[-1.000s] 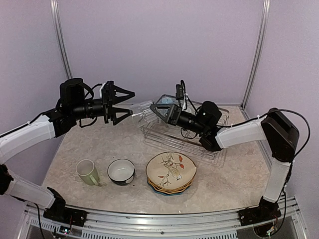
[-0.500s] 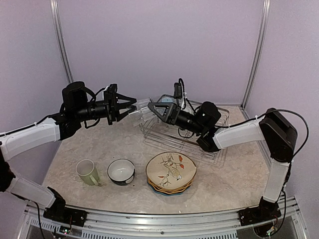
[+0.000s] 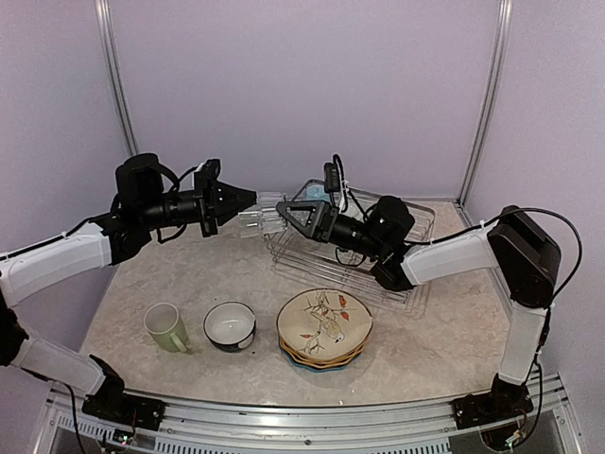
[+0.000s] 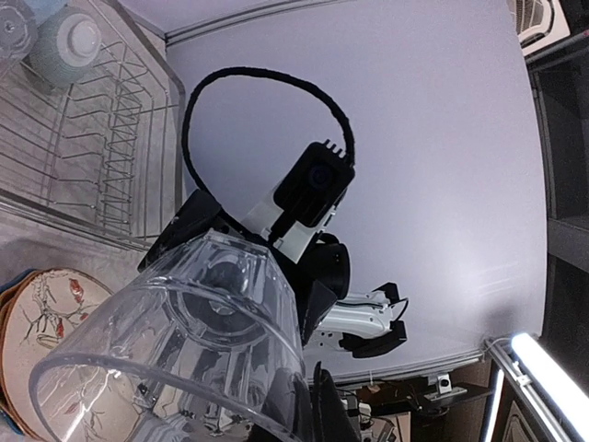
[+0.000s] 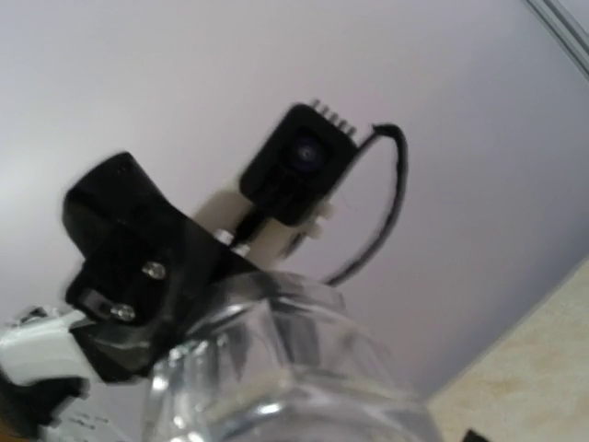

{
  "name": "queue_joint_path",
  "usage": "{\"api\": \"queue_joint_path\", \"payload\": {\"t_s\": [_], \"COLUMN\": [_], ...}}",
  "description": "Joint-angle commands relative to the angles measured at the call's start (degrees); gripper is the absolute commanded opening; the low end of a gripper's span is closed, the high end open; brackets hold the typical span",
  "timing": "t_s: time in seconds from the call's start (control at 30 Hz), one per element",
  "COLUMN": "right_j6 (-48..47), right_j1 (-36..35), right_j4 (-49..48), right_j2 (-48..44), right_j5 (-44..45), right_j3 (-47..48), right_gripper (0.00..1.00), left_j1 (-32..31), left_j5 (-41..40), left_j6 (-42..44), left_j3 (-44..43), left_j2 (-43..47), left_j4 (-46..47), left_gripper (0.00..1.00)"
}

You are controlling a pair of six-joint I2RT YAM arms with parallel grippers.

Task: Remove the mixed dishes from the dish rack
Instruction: Pass from the right arm to the left, then place the cup at the center of the board.

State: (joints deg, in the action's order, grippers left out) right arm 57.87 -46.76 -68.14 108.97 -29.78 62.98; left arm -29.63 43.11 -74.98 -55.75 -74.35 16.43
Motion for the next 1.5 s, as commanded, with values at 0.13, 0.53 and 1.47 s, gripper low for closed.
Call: {"api": "queue_joint_path", "payload": {"t_s": [0.13, 0.53, 1.47], "right_j6": [-9.46, -20.78, -39.76], "right_j1": [0.11, 1.42, 4.90], "right_j4": [10.24, 32.23, 78.89], "right_j2": [-1.74, -2.59, 12.70], "right_j5": [4.70, 11.77, 35.40], "right_j3": [1.78, 6.86, 36.96], "right_gripper": [1.00, 1.00, 1.00], "left_j1": [3.30, 4.80, -2.30], "left_j5": [-9.01, -25.93, -51.66], "left_j6": [12.31, 27.77, 37.74], "left_j3": [-6.53, -23.45, -34.59], "left_j2": [5.18, -2.82, -35.54], "left_j4": [-31.83, -68.75, -85.30], "left_gripper": [0.00, 0.00, 0.21]}}
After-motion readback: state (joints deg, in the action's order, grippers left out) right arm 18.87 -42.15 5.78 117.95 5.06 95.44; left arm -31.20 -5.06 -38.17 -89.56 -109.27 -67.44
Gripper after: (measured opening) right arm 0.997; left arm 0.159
